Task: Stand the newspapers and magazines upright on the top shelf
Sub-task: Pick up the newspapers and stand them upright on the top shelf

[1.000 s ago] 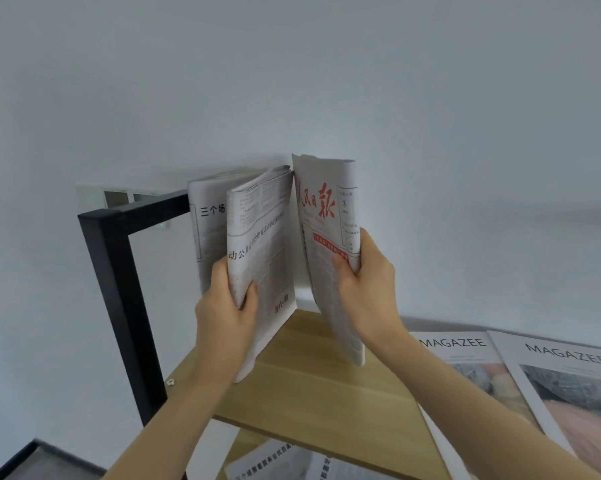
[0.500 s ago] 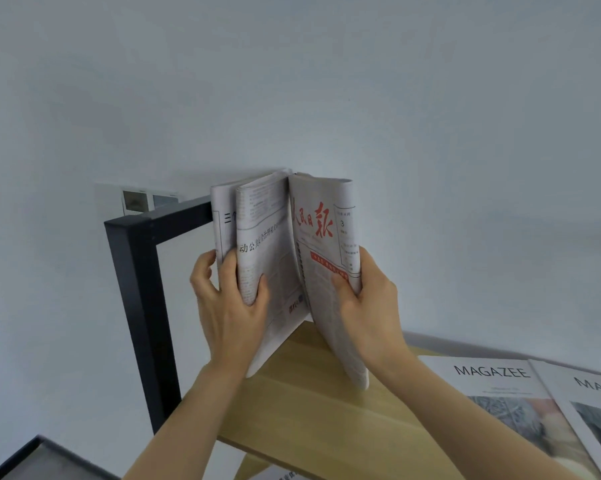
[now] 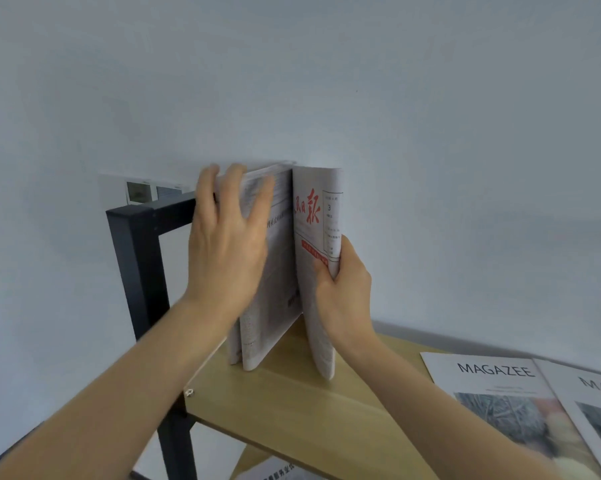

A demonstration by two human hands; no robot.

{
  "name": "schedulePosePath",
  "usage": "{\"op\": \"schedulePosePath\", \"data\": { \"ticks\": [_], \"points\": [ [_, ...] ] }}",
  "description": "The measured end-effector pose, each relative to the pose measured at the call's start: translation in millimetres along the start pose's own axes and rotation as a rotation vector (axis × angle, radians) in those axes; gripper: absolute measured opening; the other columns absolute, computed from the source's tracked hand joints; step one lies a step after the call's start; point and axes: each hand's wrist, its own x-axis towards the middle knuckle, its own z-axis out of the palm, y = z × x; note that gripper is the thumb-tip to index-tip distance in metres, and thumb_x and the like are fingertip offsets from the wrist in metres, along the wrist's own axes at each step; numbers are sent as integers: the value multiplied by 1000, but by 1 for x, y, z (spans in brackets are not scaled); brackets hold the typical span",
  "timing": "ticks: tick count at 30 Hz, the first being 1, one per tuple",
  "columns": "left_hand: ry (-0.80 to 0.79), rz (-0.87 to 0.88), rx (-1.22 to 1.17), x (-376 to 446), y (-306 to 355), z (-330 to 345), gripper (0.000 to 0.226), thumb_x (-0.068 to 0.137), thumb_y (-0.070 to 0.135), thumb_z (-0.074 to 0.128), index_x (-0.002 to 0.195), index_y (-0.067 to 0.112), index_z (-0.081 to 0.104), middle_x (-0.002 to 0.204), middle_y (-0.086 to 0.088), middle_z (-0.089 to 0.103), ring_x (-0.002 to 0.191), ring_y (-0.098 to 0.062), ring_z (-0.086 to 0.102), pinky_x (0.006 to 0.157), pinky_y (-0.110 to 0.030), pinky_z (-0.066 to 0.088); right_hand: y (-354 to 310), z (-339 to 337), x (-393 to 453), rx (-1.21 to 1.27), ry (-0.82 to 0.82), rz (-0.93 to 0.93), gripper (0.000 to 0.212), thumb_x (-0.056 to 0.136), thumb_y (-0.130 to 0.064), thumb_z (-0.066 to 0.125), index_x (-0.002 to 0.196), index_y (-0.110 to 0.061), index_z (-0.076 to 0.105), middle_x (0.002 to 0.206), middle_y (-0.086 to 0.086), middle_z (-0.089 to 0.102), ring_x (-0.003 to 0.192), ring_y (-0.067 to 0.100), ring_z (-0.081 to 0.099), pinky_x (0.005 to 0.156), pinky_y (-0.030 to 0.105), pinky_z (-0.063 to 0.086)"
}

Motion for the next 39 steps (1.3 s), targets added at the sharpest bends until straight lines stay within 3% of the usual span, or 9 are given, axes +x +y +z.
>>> {"op": "schedulePosePath", "data": {
  "ticks": [3, 5, 8, 13, 16, 20, 26, 34, 39],
  "points": [
    [-112, 35, -99, 32, -13, -17, 69, 75, 9, 75, 137, 6, 45, 129, -21, 47, 125, -39, 40, 85, -47, 52, -3, 12, -2, -8, -11, 11, 36, 92, -3, 48, 124, -17, 55, 109, -7, 63, 98, 7, 56, 87, 22, 45],
    [-195, 20, -204, 49, -20, -25, 52, 79, 11, 72, 127, 4, 54, 116, -17, 55, 114, -34, 48, 81, -49, 51, -4, 21, -3, 9, -33, 28, 36, 92, -4, 47, 125, -16, 54, 112, -3, 62, 104, 13, 56, 93, 29, 45],
    [-251, 63, -282, 64, -28, -31, 32, 85, 11, 66, 117, 7, 63, 110, -11, 61, 106, -29, 54, 86, -45, 48, -8, 35, -4, 29, -42, 14, 34, 93, -5, 47, 124, -16, 54, 114, -2, 58, 106, 12, 53, 94, 27, 43],
    [-329, 107, -449, 66, -29, -45, 41, 88, 8, 59, 127, 20, 57, 112, 0, 63, 103, -23, 56, 90, -38, 44, -2, 60, -15, 59, -34, -47, 36, 98, -16, 45, 134, -13, 46, 125, 2, 48, 114, 7, 46, 103, 30, 37],
    [-402, 107, -457, 65, -29, -51, 29, 89, 11, 55, 116, 19, 61, 106, 3, 64, 97, -22, 56, 83, -34, 44, 4, 69, -18, 39, -136, -80, 51, 97, -26, 50, 144, -17, 33, 137, -1, 35, 126, 5, 37, 111, 30, 32],
    [-377, 68, -469, 65, -32, -54, 15, 87, 16, 55, 101, 16, 61, 109, 5, 48, 94, -16, 54, 82, -32, 46, 13, 66, -18, -98, -254, -174, 89, 84, -33, 69, 151, -17, 13, 149, 2, 20, 140, 13, 22, 118, 32, 21],
    [-388, 49, -434, 60, -28, -62, 18, 86, 20, 63, 97, 8, 55, 101, -2, 53, 92, -20, 52, 81, -37, 46, 37, 60, -29, -292, -406, -134, 132, 64, -57, 78, 148, -29, -20, 159, 7, -4, 147, 22, -4, 119, 46, 12],
    [-330, 15, -409, 57, -30, -55, 17, 85, 15, 64, 93, 8, 51, 96, -6, 53, 87, -24, 51, 75, -40, 45, 45, 65, -21, -306, -416, -91, 138, 59, -50, 84, 147, -28, -21, 159, 13, -6, 148, 26, -5, 118, 52, 15],
    [-264, -33, -386, 54, -20, -46, 17, 84, 14, 62, 93, 6, 49, 96, -9, 50, 82, -25, 47, 71, -37, 41, 46, 63, -20, -244, -455, -62, 135, 61, -50, 83, 148, -31, -18, 159, 3, -5, 148, 19, -3, 118, 51, 17]
  ]
}}
